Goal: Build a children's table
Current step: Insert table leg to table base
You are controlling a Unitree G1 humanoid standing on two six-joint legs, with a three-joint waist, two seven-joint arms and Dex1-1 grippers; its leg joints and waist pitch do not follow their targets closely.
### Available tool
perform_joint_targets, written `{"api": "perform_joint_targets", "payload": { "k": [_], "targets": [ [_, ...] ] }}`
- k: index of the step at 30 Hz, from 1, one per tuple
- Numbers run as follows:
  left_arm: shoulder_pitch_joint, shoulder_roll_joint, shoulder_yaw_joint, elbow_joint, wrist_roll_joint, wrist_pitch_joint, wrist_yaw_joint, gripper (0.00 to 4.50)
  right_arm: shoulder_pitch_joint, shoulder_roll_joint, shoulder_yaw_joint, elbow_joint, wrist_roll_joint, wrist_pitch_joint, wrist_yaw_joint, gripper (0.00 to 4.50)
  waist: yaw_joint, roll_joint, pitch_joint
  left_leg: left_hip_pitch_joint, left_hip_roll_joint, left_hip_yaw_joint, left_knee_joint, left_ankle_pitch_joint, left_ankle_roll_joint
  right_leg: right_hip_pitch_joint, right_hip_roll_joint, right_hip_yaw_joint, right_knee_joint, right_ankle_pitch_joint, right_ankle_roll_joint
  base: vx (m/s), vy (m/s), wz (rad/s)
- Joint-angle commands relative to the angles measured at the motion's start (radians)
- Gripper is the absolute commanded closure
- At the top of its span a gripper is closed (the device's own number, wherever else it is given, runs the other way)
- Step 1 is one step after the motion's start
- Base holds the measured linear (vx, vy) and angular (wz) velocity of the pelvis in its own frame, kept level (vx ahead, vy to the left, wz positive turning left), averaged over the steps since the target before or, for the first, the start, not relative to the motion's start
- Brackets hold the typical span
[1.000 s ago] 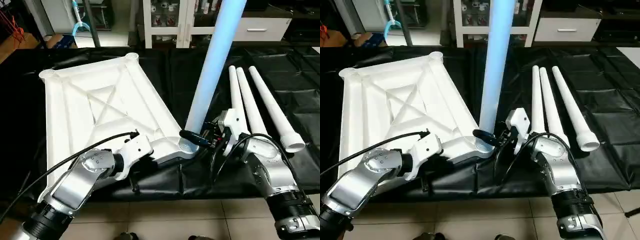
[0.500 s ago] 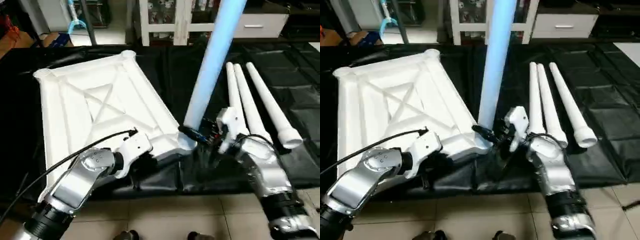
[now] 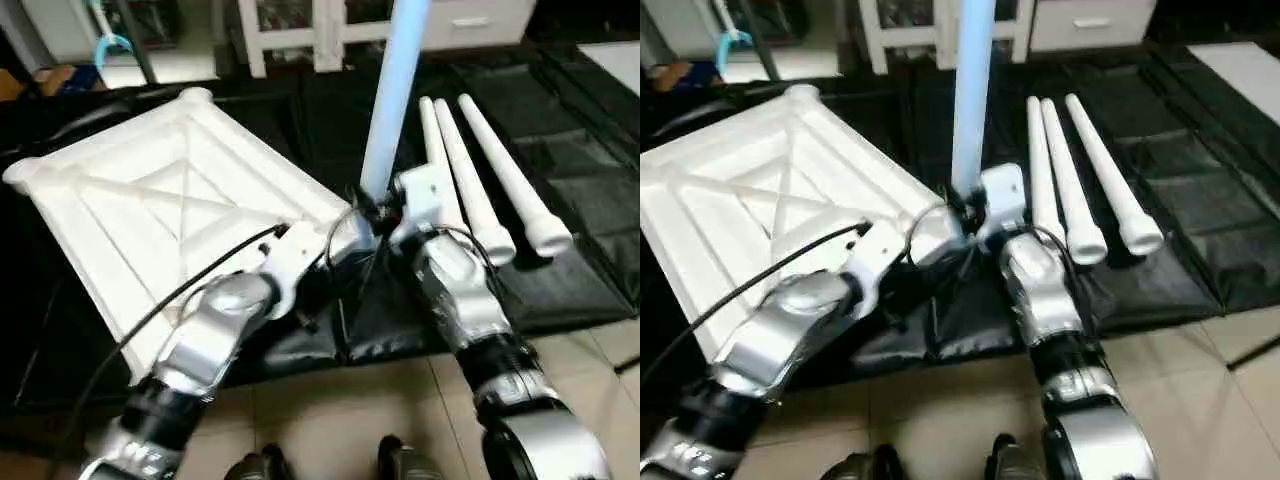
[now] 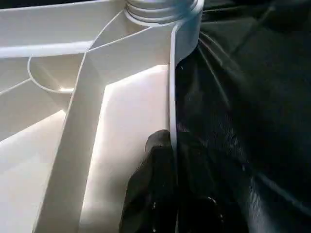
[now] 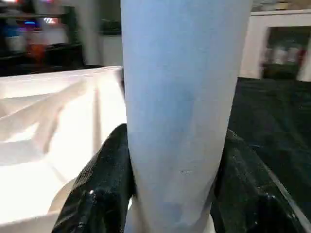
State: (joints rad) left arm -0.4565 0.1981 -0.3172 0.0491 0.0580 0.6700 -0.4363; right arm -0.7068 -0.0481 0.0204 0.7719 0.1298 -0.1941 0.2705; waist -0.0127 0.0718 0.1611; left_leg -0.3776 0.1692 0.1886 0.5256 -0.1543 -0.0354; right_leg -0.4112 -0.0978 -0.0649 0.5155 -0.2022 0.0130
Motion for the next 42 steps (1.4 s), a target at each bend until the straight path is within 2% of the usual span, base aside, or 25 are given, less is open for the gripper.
{"api": "perform_joint_targets", "payload": {
  "k": [1,4,6,8,10,11,12,13,14,15,16,17,18,19,20,21,22,23,24,28,31,34,36,40,42],
  "targets": [
    [-0.026,-0.02,0.044,-0.03,0.018,-0.039,0.076,4.5,0.044,-0.005,-0.068,0.157,0.001,0.06,-0.137,2.64,-0.011,0.006,-0.038,0.044,0.054,-0.045,-0.103,-0.81,-0.048,0.012,-0.027,-0.01,-0.066,-0.517,-0.085,0.0,0.0,0.0],
    [-0.032,-0.027,0.04,-0.021,0.032,-0.033,0.091,4.5,0.011,0.018,-0.063,0.199,-0.017,0.039,-0.179,2.64,-0.009,0.004,-0.038,0.049,0.055,-0.036,-0.111,-0.83,-0.05,0.014,-0.024,-0.01,-0.057,-0.47,-0.094,0.0,0.0,0.0],
    [-0.031,-0.029,0.045,-0.02,0.038,-0.027,0.098,4.5,-0.008,0.033,-0.056,0.223,-0.031,0.017,-0.198,2.64,-0.014,-0.003,-0.033,0.053,0.046,-0.036,-0.098,-0.8,-0.042,0.007,-0.034,-0.015,-0.076,-0.541,-0.082,0.0,0.0,0.0],
    [-0.026,-0.021,0.048,-0.022,0.037,-0.03,0.097,4.5,-0.012,0.04,-0.053,0.228,-0.031,0.014,-0.195,2.64,-0.011,0.0,-0.03,0.05,0.046,-0.038,-0.099,-0.788,-0.037,0.012,-0.035,-0.021,-0.081,-0.569,-0.067,0.0,0.0,0.0],
    [-0.024,-0.014,0.05,-0.022,0.037,-0.031,0.096,4.5,-0.018,0.044,-0.05,0.237,-0.031,-0.001,-0.184,2.64,-0.01,0.006,-0.024,0.045,0.053,-0.037,-0.115,-0.825,-0.041,0.02,-0.024,-0.034,-0.067,-0.538,-0.068,0.0,0.0,0.0],
    [-0.023,-0.013,0.052,-0.022,0.037,-0.031,0.097,4.5,-0.022,0.047,-0.049,0.242,-0.032,-0.009,-0.177,2.64,-0.001,0.014,-0.022,0.018,0.071,-0.028,-0.154,-0.871,-0.048,0.05,-0.009,-0.036,-0.004,-0.446,-0.086,0.0,0.0,0.0],
    [-0.023,-0.012,0.053,-0.022,0.036,-0.031,0.097,4.5,-0.025,0.049,-0.048,0.246,-0.033,-0.015,-0.173,2.64,0.029,0.018,-0.02,-0.019,0.094,-0.001,-0.214,-0.913,-0.059,0.079,0.005,-0.016,0.114,-0.312,-0.107,-0.044,-0.075,0.17],
    [-0.023,-0.012,0.053,-0.021,0.036,-0.032,0.097,4.5,-0.029,0.051,-0.05,0.251,-0.03,-0.024,-0.163,2.64,0.039,-0.023,-0.03,0.021,0.076,0.039,-0.183,-0.801,-0.041,0.037,-0.001,0.036,0.096,-0.361,-0.094,-0.044,-0.075,0.17],
    [-0.023,-0.011,0.052,-0.02,0.035,-0.033,0.095,4.5,-0.033,0.055,-0.052,0.253,-0.023,-0.032,-0.144,2.64,0.036,-0.055,-0.035,0.088,0.029,0.026,-0.07,-0.666,-0.044,-0.044,-0.035,0.055,-0.038,-0.645,-0.051,0.013,-0.136,0.25],
    [-0.023,-0.012,0.052,-0.018,0.035,-0.035,0.092,4.5,-0.039,0.058,-0.054,0.261,-0.021,-0.042,-0.129,2.64,0.038,-0.055,-0.019,0.115,-0.004,-0.01,0.082,-0.303,0.026,-0.077,-0.143,0.087,-0.159,-1.033,-0.034,0.12,-0.078,-0.22],
    [-0.023,-0.012,0.051,-0.017,0.035,-0.036,0.09,4.5,-0.041,0.059,-0.054,0.262,-0.019,-0.045,-0.119,2.64,0.035,-0.06,-0.015,0.004,-0.007,-0.049,0.058,-0.192,0.057,0.039,-0.162,0.112,-0.095,-0.973,-0.043,0.12,-0.078,-0.22],
    [-0.023,-0.012,0.05,-0.017,0.035,-0.037,0.088,4.5,-0.043,0.061,-0.054,0.263,-0.019,-0.047,-0.109,2.64,0.053,-0.034,-0.04,-0.033,0.015,-0.067,-0.013,-0.125,0.017,0.087,-0.106,0.071,-0.03,-0.725,-0.058,0.105,0.01,-0.27],
    [-0.023,-0.013,0.049,-0.017,0.033,-0.039,0.083,4.5,-0.043,0.064,-0.05,0.255,-0.016,-0.056,-0.082,2.64,0.043,-0.027,-0.057,0.035,0.036,-0.048,-0.024,-0.131,0.027,0.016,-0.044,0.047,-0.005,-0.319,-0.138,0.0,0.0,0.0],
    [-0.023,-0.014,0.048,-0.017,0.032,-0.039,0.081,4.5,-0.043,0.065,-0.048,0.25,-0.013,-0.059,-0.067,2.64,0.033,-0.009,-0.059,0.045,0.04,-0.03,-0.03,-0.217,0.027,0.014,-0.023,0.043,0.004,-0.139,-0.236,0.0,0.0,0.0],
    [-0.023,-0.014,0.048,-0.017,0.03,-0.04,0.08,4.5,-0.043,0.066,-0.047,0.248,-0.012,-0.064,-0.054,2.64,0.026,-0.015,-0.051,0.038,0.04,-0.025,-0.037,-0.292,0.03,0.016,-0.018,0.042,-0.002,-0.163,-0.258,-0.041,-0.022,0.2],
    [-0.023,-0.013,0.045,-0.017,0.027,-0.041,0.073,4.5,-0.041,0.066,-0.046,0.241,-0.007,-0.072,-0.033,2.64,0.019,-0.018,-0.045,0.046,0.036,-0.022,-0.041,-0.446,0.025,0.011,-0.02,0.036,-0.018,-0.339,-0.245,0.0,0.0,0.0],
    [-0.023,-0.012,0.044,-0.017,0.026,-0.042,0.072,4.5,-0.042,0.066,-0.046,0.24,-0.004,-0.073,-0.026,2.64,0.014,-0.02,-0.047,0.051,0.032,-0.02,-0.038,-0.478,0.02,0.007,-0.023,0.037,-0.026,-0.4,-0.229,0.0,0.0,0.0],
    [-0.024,-0.011,0.043,-0.016,0.025,-0.043,0.07,4.5,-0.042,0.065,-0.047,0.238,-0.001,-0.077,-0.012,2.64,0.01,-0.02,-0.05,0.044,0.031,-0.022,-0.039,-0.468,0.023,0.011,-0.029,0.04,-0.03,-0.437,-0.205,0.0,0.0,0.0],
    [-0.022,-0.009,0.042,-0.018,0.024,-0.044,0.066,4.5,-0.042,0.062,-0.045,0.234,-0.004,-0.085,-0.004,2.29,0.008,-0.019,-0.051,0.029,0.033,-0.026,-0.043,-0.437,0.03,0.018,-0.033,0.041,-0.029,-0.43,-0.192,0.0,0.0,0.0],
    [-0.017,-0.004,0.042,-0.023,0.024,-0.045,0.057,4.5,-0.053,0.059,-0.054,0.236,0.0,-0.092,0.015,1.89,0.008,-0.021,-0.053,0.025,0.033,-0.024,-0.039,-0.394,0.048,0.017,-0.036,0.044,-0.031,-0.436,-0.182,0.0,0.0,0.0],
    [-0.015,0.001,0.038,-0.027,0.022,-0.045,0.047,4.5,-0.066,0.055,-0.068,0.238,0.001,-0.09,0.029,1.51,0.01,-0.024,-0.065,0.012,0.034,-0.022,-0.034,-0.295,0.067,0.027,-0.033,0.044,-0.017,-0.324,-0.218,0.0,0.0,0.0],
    [-0.012,0.004,0.037,-0.03,0.018,-0.046,0.041,4.5,-0.075,0.053,-0.07,0.23,0.001,-0.091,0.046,1.3,0.012,-0.02,-0.065,0.014,0.035,-0.018,-0.029,-0.286,0.077,0.022,-0.034,0.043,-0.017,-0.31,-0.244,0.0,0.0,0.0],
    [-0.01,0.006,0.036,-0.033,0.017,-0.046,0.039,4.5,-0.075,0.052,-0.07,0.22,0.004,-0.092,0.059,1.08,0.013,-0.023,-0.071,0.006,0.035,-0.016,-0.023,-0.217,0.097,0.03,-0.033,0.044,-0.004,-0.214,-0.272,0.0,0.0,0.0],
    [0.004,0.023,0.03,-0.041,0.009,-0.046,0.014,4.5,-0.049,0.047,-0.06,0.137,0.033,-0.097,0.144,0.74,0.014,-0.023,-0.071,0.006,0.034,-0.014,-0.02,-0.22,0.117,0.029,-0.032,0.041,-0.006,-0.238,-0.272,0.0,0.0,0.0],
    [0.01,0.031,0.028,-0.042,0.005,-0.05,0.0,4.5,-0.035,0.042,-0.061,0.103,0.042,-0.09,0.172,0.58,0.016,-0.022,-0.076,0.002,0.036,-0.015,-0.016,-0.176,0.132,0.032,-0.032,0.04,0.001,-0.182,-0.285,0.0,0.0,0.0]
  ]
}}
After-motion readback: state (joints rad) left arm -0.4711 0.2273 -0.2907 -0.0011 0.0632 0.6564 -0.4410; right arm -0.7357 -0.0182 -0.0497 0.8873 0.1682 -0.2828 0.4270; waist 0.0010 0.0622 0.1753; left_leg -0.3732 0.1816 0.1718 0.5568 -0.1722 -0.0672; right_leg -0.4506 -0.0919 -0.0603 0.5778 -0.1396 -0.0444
